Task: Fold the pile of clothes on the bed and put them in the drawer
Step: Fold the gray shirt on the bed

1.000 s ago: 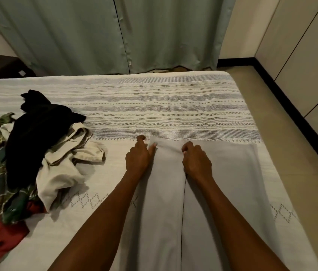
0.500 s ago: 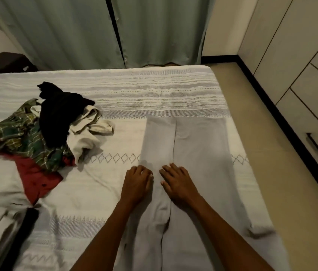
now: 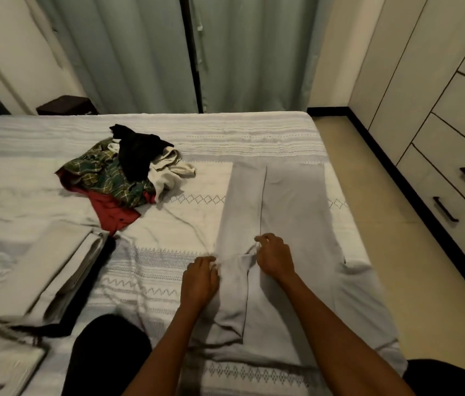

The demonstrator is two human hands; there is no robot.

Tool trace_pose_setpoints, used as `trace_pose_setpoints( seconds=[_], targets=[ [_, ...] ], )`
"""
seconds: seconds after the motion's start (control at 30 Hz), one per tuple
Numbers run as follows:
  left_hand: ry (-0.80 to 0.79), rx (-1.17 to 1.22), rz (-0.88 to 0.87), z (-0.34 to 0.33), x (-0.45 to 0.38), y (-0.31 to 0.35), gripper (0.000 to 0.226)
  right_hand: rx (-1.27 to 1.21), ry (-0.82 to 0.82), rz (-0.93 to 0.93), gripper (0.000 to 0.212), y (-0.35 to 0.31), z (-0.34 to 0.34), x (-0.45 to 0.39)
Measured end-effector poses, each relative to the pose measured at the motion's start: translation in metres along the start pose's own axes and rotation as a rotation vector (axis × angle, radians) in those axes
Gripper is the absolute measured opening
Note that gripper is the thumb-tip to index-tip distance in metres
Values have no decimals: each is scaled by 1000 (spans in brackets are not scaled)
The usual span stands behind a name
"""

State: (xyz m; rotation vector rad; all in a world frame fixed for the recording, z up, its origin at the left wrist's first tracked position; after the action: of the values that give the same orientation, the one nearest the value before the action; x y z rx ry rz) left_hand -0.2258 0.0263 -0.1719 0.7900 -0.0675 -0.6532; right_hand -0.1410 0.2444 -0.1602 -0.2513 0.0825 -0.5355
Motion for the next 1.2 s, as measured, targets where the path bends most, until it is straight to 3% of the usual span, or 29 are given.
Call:
trace_pose_setpoints(
  seconds=[0.13,0.23,0.37,0.47,0.6,0.7,0.8,0.97,1.13,1.2],
  targets=[
    [41,43,252,17,45,-9,29,-118,-44,-35,26,-30,3,48],
    [-22,78,349,23,66,-15,29,-133,-175,-112,35,-36,-18,89],
    [-36,59,383,21,80,-18,30,-146,-97,-201,17,-39,-29,121],
    [-3,77,360,21,88,-11,27,-204,-16,-128,15,-44,-24,140],
    [-21,194,338,22,93,-15,29,-7,0,191,43,-49,-35,164],
    [32,333,306,22,98,-18,34,-3,118,220,35,-47,-41,174],
    [102,418,329,25,100,-11,24,-34,251,234,34,-48,-36,179],
    [-164,149,340,24,103,-3,20,121,216,177,35,-37,-44,191],
    [-52,-76,124,20,99,6,28,96,274,91,23,-36,-40,196],
    [-85,-110,-17,16,93,8,33,68,298,99,27,-44,-36,185]
  ],
)
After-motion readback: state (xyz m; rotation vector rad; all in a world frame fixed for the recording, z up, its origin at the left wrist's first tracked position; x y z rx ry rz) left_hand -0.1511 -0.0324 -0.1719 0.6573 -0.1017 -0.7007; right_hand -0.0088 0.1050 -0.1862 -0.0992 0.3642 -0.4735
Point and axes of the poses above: each hand's wrist, its own x-axis away from the middle knuckle, its own z-axis out of the back of the hand, y = z × x, the point moved 1 cm from there along -x, towards the middle knuckle, and after that the axes turned 13 degrees about x, right-handed, at the moved point
